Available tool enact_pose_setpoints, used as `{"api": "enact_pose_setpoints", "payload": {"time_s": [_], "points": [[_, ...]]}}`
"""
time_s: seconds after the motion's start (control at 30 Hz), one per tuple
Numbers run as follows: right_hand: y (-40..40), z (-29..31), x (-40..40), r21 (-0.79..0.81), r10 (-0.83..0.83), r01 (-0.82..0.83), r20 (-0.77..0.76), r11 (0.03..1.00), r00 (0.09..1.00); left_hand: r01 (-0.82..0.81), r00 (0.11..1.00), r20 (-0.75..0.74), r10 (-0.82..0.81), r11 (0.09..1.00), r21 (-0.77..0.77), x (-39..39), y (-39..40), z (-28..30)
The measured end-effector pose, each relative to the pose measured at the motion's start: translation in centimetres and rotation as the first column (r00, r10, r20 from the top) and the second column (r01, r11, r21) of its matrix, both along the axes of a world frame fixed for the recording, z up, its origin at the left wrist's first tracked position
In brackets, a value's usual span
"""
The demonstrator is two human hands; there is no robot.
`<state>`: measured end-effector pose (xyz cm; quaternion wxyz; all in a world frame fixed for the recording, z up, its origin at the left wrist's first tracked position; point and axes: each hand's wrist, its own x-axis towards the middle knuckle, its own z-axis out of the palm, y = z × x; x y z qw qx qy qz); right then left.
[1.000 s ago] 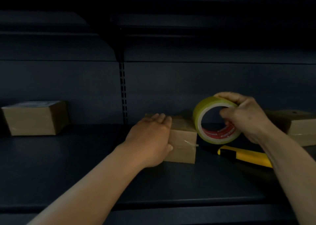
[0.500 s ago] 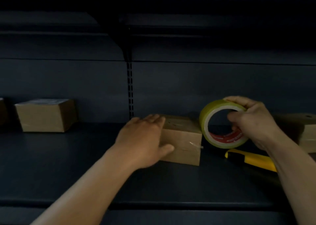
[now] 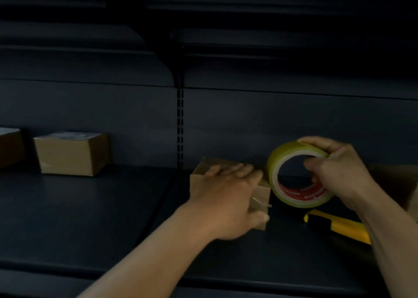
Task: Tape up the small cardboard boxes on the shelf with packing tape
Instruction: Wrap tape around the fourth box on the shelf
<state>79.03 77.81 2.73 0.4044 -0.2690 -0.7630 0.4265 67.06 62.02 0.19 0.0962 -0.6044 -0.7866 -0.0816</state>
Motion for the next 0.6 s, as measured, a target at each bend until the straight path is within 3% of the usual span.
{"api": "enact_pose_setpoints", "payload": {"time_s": [0.2,0.3,0.47,0.6], "points": [[0.2,-0.3,-0.1,-0.035,-0.01,0.01,-0.004,0.999,1.0,-0.142,0.989,0.031,0.145,0.987,-0.081,-2.3,-2.6,0.8],[0.3,-0.3,-0.3,-0.019,-0.003,0.003,0.005,1.0,1.0,-0.174,0.985,-0.024,0.173,0.98,-0.1,-2.2,-2.4,1.0],[0.4,-0.3,-0.4,0.005,0.003,-0.003,0.008,1.0,1.0,0.0,0.998,0.06,0.009,0.989,-0.15,0.0,-0.1,1.3],[0.6,-0.4,-0.4,0.007,0.018,-0.018,-0.005,1.0,1.0,-0.051,0.998,0.021,0.058,0.967,-0.252,-1.9,1.0,2.5]]}}
